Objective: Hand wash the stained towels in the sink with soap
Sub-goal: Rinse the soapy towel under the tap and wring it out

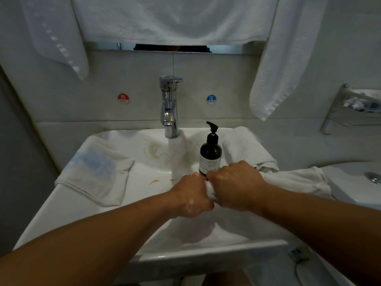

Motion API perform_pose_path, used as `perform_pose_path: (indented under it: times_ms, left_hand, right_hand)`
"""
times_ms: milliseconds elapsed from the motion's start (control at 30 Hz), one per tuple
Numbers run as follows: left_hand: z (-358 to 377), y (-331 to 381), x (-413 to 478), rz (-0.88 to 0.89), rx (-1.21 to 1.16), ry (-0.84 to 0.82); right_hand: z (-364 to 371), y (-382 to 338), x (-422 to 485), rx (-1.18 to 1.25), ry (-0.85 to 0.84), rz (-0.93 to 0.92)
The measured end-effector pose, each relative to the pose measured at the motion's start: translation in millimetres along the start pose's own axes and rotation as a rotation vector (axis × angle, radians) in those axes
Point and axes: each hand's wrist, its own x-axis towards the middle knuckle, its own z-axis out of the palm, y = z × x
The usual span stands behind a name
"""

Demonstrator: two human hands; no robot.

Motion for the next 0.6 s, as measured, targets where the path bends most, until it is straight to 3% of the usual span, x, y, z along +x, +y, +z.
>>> perform_pose_path:
  times_ms: [267,467,600]
  left_hand:
    - [-9,0,-2,0.050,0.014,-0.039]
    - [-19,-2,-6,0.093,0.010,0.055]
    - [-17,-7,-3,0.099,0.146,0.123]
  right_hand:
    - [2,-1,-1,0.018,0.026,0.036]
    - [2,0,1,0.076,0.074,0.132]
    - [-10,-1,-2,0.212,-0.091,0.124]
